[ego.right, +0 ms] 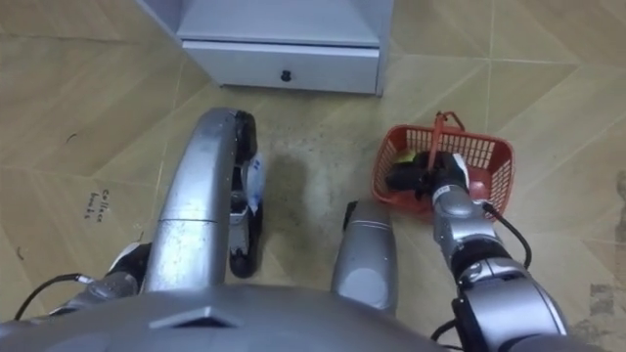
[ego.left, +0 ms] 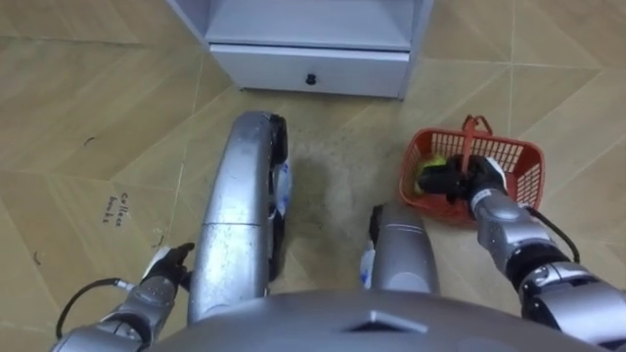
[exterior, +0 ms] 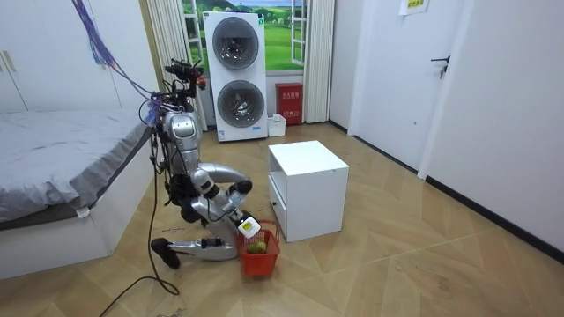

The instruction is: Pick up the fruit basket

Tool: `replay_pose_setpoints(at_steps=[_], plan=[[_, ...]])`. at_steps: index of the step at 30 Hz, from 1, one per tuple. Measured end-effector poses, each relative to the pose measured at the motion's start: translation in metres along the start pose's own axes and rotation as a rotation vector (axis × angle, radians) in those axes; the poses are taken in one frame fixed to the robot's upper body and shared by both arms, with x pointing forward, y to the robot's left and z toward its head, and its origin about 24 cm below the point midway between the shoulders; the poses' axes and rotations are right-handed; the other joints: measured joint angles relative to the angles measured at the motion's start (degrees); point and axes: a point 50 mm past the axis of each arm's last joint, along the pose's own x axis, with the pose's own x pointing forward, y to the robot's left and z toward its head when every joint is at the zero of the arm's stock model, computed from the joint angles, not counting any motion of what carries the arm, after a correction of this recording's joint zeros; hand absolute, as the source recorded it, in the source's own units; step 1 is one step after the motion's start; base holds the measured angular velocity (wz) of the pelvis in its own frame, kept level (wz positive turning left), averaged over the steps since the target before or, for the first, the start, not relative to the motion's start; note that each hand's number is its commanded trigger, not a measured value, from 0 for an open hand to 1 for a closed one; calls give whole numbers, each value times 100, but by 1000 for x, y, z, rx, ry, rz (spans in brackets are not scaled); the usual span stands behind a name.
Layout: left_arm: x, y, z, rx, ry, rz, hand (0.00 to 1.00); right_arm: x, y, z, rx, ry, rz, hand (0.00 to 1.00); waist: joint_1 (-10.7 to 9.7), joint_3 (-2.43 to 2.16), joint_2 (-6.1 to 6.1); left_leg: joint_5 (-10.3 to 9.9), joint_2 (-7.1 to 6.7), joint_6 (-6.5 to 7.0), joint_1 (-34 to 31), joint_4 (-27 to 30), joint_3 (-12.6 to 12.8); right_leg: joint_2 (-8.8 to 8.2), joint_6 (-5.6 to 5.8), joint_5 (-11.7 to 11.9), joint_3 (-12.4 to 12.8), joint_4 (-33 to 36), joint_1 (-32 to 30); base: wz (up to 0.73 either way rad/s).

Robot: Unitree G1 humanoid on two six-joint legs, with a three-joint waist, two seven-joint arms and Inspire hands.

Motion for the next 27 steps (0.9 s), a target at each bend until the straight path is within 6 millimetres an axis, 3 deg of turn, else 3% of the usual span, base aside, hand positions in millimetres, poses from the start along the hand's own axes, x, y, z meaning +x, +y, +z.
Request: replay_pose_setpoints(at_steps=[2, 4, 6, 8, 9, 10, 11, 12, 13, 14, 15, 17, 18, 20, 22, 23, 27], plan=[[2, 3, 8, -1, -18, 7, 0, 1, 3, 9, -30, -34, 24, 100, -30, 10, -81, 0, -81, 1, 107, 52, -67, -30, 0, 0, 36, -65, 120, -9], [3, 12, 16, 8, -38, 25, 0, 0, 9, 15, -62, -64, 57, 100, -74, -29, -181, -1, -103, 3, 288, 79, -82, 10, 33, -56, 40, -282, 370, -2], [4, 19, 22, -5, -52, 43, 0, -1, 10, 24, -81, -105, 69, 100, -98, -50, -211, 1, -105, 6, 395, 79, -88, 137, 52, -121, 129, -442, 496, -14], [5, 25, 26, -36, -58, 62, 0, -2, 12, 32, -90, -139, 78, 100, -98, -54, -160, 19, -42, 42, 509, 110, -127, 292, 62, -173, 199, -657, 623, -31], [5, 27, 24, -48, -53, 68, 0, -3, 15, 35, -108, -148, 91, 100, -85, -47, -127, 257, 6, 348, 536, 260, -127, 390, 44, -204, 265, -831, 773, -48], [4, 26, 17, -47, -38, 68, 0, -5, 20, 38, -141, -153, 108, 100, -41, -14, -129, 457, -50, 393, 412, 404, 87, 424, 65, -220, 400, -950, 1001, -30], [4, 26, 18, -48, -42, 65, 0, -7, 17, 40, -153, -169, 107, 100, -62, -17, -237, 323, -159, 452, 287, 129, 354, 335, 163, -269, 439, -1016, 1114, -4], [5, 17, 31, -56, -85, 37, 0, -9, 5, 49, -179, -205, 80, 100, -30, 46, 61, 259, -155, 701, -75, -732, 921, 334, 254, -253, 373, -1172, 1192, 0], [5, 19, 30, -65, -86, 36, 0, -8, 4, 53, -186, -215, 66, 100, 58, 3, 79, 286, -165, 1050, -56, -944, 1020, 284, 255, -254, 467, -1395, 1185, -10], [5, 22, 29, -72, -76, 45, 0, -9, 9, 53, -188, -217, 75, 100, 36, -18, 43, 221, -165, 1142, 31, -1038, 1032, 279, 258, -263, 446, -1610, 1228, -19], [5, 27, 30, -88, -76, 64, 0, -10, 15, 51, -185, -216, 86, 100, 45, -41, -20, 204, -153, 1186, 230, -1417, 994, 379, 265, -254, 460, -2200, 1236, -30], [4, 27, 27, -93, -71, 76, 0, -10, 16, 50, -189, -207, 99, 100, 149, -44, -53, 285, 14, 1163, 674, -2166, 907, 425, 273, -243, 495, -3322, 1250, -73], [4, 27, 21, -91, -55, 80, 0, -13, 18, 49, -190, -219, 120, 100, 156, -67, -85, 388, 59, 1113, 1030, -2703, 868, 370, 294, -184, 382, -4116, 1385, -78], [3, 31, 17, -104, -36, 94, 0, -21, 19, 46, -193, -243, 140, 100, 77, -81, -103, 574, 81, 1113, 1510, -3418, 825, 367, 241, 27, 236, -5136, 1683, -48], [2, 33, 11, -130, -17, 119, 0, -28, 21, 46, -218, -271, 168, 100, 75, -99, -104, 776, 163, 1093, 2061, -4165, 820, 349, 240, 430, 136, -6139, 2005, -38], [2, 33, 9, -133, -13, 123, 0, -30, 22, 46, -221, -279, 176, 100, 73, -108, -115, 814, 163, 1093, 2185, -4328, 826, 331, 221, 560, 123, -6300, 2061, -32], [-3, 32, -9, -157, 5, 157, 0, -46, 26, 47, -215, -330, 245, 100, 79, -165, -174, 1025, 167, 1089, 3012, -5242, 850, 265, 217, 1592, 0, -7050, 2414, -18]])
